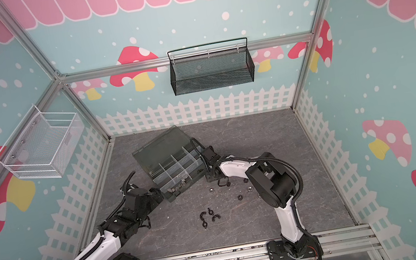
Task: Sort the screws and nuts into containers
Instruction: Pick up the screw from the center of the table.
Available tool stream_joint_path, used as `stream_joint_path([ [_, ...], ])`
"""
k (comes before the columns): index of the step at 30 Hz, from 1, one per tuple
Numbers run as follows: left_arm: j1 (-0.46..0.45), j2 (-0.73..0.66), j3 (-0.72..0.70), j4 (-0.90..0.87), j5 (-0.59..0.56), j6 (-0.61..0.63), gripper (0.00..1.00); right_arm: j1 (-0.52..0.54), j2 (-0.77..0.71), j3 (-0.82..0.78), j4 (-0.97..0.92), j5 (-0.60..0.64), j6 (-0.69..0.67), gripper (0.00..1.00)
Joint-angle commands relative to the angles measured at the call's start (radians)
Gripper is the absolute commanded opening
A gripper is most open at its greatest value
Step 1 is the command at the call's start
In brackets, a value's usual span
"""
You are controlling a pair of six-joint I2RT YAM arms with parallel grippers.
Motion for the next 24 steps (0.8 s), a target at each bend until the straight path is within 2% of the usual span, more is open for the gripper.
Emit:
stream_joint_path([
  [1,0.005,-0.010,0.030,-0.009,-0.005,-0.023,1.00,-0.002,-0.030,-0.008,-0.076,-0.010,-0.007,0.00],
  [12,0.005,0.001,0.027,-0.008,-0.003,-0.021,0.99,-0.003,-0.184,0.005,-0.084,-0.001,-0.031,0.00],
  [20,0.005,-0.003,0.019,-0.004,-0.001,-0.018,0.99,-0.003,-0.109,0.133,-0.088,-0.006,-0.076,0.00],
  [24,0.033,-0.009,0.015,-0.005,-0.001,-0.014,1.00,-0.005,-0.034,0.211,-0.097,-0.001,-0.101,0.00],
])
